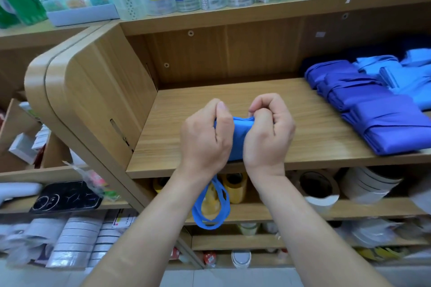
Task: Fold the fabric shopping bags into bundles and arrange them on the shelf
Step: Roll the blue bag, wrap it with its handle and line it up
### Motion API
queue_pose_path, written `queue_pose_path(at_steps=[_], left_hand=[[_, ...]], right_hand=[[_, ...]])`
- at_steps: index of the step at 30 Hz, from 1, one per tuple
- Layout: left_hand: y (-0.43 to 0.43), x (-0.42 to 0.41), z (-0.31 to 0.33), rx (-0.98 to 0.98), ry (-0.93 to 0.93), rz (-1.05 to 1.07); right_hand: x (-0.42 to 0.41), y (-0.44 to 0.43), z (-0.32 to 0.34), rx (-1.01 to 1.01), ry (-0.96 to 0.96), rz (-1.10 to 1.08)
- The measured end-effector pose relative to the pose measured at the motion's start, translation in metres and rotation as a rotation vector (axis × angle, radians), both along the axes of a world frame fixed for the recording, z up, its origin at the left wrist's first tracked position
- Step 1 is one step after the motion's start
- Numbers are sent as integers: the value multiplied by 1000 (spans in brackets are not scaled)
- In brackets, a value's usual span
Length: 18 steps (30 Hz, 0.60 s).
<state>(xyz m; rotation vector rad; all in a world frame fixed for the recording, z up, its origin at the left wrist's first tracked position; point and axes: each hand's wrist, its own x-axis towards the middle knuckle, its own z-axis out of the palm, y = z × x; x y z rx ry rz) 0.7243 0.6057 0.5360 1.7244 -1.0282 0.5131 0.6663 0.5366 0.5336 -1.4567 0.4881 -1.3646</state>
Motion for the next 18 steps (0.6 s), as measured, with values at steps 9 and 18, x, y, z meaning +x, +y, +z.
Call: queue_pose_path(at_steps=[9, 18], left_hand=[[2, 6, 0, 34, 10, -51], [29, 8, 5, 504, 160, -309]], right_hand=[[-41, -51, 41, -818, 1000, 528], [-42, -62, 64, -985, 1085, 535]])
